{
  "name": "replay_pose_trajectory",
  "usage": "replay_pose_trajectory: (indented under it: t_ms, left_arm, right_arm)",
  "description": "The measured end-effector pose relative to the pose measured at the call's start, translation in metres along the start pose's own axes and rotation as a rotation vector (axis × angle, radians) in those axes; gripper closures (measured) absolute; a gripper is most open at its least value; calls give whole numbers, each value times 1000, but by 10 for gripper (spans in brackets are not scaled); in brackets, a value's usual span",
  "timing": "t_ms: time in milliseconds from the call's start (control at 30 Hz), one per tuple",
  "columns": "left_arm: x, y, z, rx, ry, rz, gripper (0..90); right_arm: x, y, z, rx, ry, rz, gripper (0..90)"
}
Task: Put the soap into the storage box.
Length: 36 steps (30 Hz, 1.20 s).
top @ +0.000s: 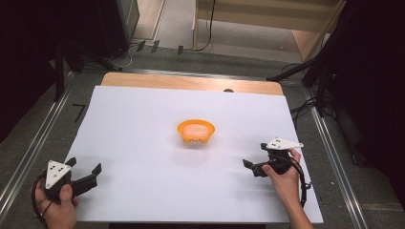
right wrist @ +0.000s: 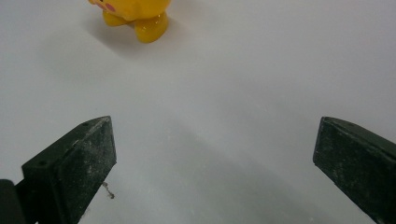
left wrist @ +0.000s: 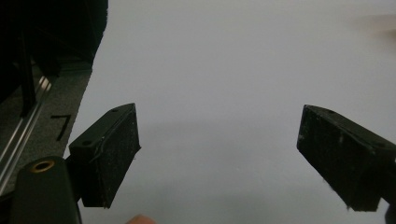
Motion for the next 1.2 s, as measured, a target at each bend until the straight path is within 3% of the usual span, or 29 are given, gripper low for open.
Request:
replay_pose_trajectory:
  t_ms: [700, 1200]
  left_arm:
    - [0, 0, 0, 6, -1, -7, 136]
    - [0, 1, 0, 10, -2, -7, 136]
  right_arm:
    - [45, -10, 43, -70, -5, 65, 0]
    - [88, -20, 64, -113, -83, 159, 0]
Point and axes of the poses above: each handheld gripper's, and its own axes: x roughly backward along the jaws, z roughly out of its underside, y roughly to its left, the point moved 2 cm from there along -x, roughly forward along the jaws, and after that the axes turned 8 degrees about -y, right-handed, at the moved point
